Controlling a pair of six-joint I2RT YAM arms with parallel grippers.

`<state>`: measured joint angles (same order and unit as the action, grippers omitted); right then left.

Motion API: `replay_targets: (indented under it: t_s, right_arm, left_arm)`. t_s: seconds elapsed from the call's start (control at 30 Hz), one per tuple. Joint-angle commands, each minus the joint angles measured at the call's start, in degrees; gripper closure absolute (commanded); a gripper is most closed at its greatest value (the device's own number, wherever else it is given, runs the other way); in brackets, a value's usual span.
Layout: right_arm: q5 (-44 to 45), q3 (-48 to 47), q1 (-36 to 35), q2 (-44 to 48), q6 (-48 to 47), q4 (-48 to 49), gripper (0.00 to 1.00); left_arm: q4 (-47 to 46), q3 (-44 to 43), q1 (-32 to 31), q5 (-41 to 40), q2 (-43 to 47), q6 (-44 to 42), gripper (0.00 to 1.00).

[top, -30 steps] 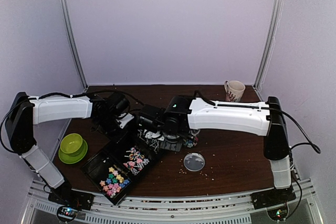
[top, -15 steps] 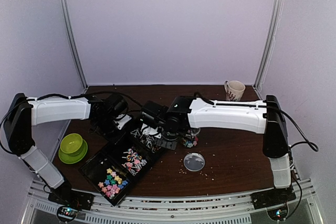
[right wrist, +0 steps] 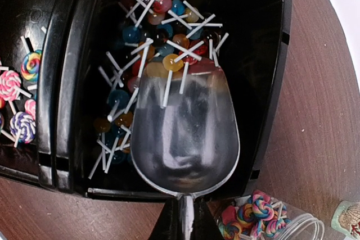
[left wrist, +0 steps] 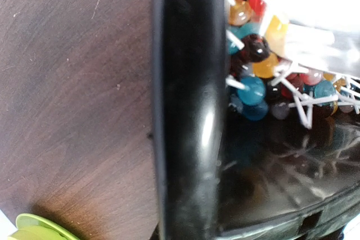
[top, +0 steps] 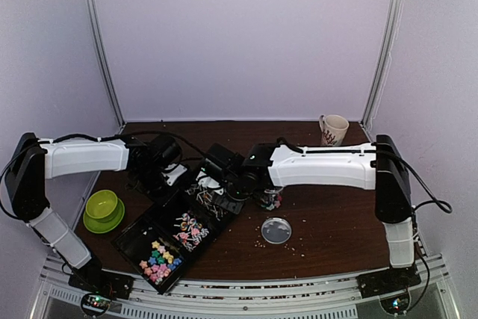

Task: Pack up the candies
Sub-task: Scoop the fake candies from the plate.

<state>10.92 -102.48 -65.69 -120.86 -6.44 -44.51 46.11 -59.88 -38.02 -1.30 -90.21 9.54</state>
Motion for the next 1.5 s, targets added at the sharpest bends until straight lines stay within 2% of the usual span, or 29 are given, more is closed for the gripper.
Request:
replay_targets:
  t_s: [0.0,0.27,0.53,0.97,1.47]
  right_arm:
    - [-4.1,6.7,0.1,-1.0,-1.0,5.5,1.0]
    - [-3.2,15.7,0.1,1.9,-2.8,22.0,1.0]
    - [-3.8,19.8,0.1,1.9,-3.1,31.7,1.0]
    - [-7.3,31.7,1.8,4.4,-0.4,51.7,1.0]
    - [-8.9,40.5,2.2,9.0,-1.4,66.0,1.0]
  left_arm:
    - [-8.2,-1.6,-0.9,7.0,5.4,-1.7,1.0]
    - [-8.8,-1.4,-0.9,8.9,6.2,-1.9,1.0]
    - [-8.8,-1.3,-0.8,9.5,6.3,-1.7,1.0]
    - [-9.8,-0.7,1.0,12.9,6.9,-1.1,1.0]
    - [-9.8,-0.5,3.3,14.8,6.2,-0.6,1.0]
